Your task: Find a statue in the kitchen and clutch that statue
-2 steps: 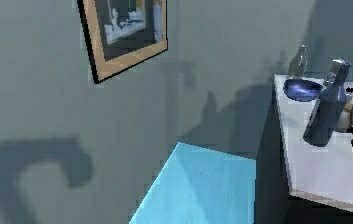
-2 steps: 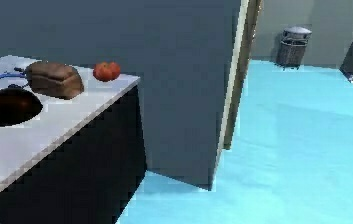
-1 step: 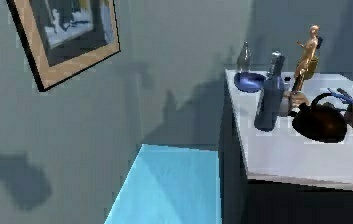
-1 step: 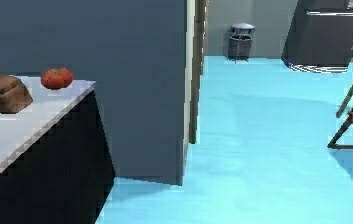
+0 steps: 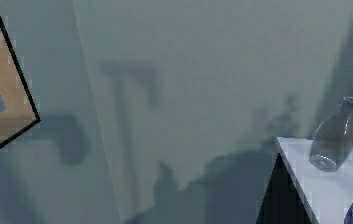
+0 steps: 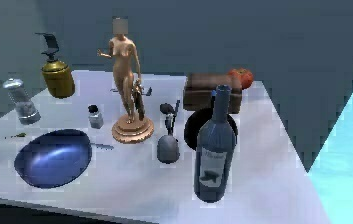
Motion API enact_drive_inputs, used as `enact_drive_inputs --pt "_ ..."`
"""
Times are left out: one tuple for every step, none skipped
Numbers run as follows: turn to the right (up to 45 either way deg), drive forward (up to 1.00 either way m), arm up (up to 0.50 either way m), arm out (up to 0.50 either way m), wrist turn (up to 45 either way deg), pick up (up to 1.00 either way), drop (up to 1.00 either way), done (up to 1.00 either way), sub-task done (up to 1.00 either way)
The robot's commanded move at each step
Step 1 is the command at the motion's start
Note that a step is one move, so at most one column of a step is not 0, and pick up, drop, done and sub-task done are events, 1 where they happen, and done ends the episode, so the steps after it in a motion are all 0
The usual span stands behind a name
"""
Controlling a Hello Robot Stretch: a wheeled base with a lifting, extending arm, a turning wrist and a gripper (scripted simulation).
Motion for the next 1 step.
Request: enact_drive_inputs --pt "9.0 0.00 0.00 0.00 0.0 0.00 0.00 0.00 0.00"
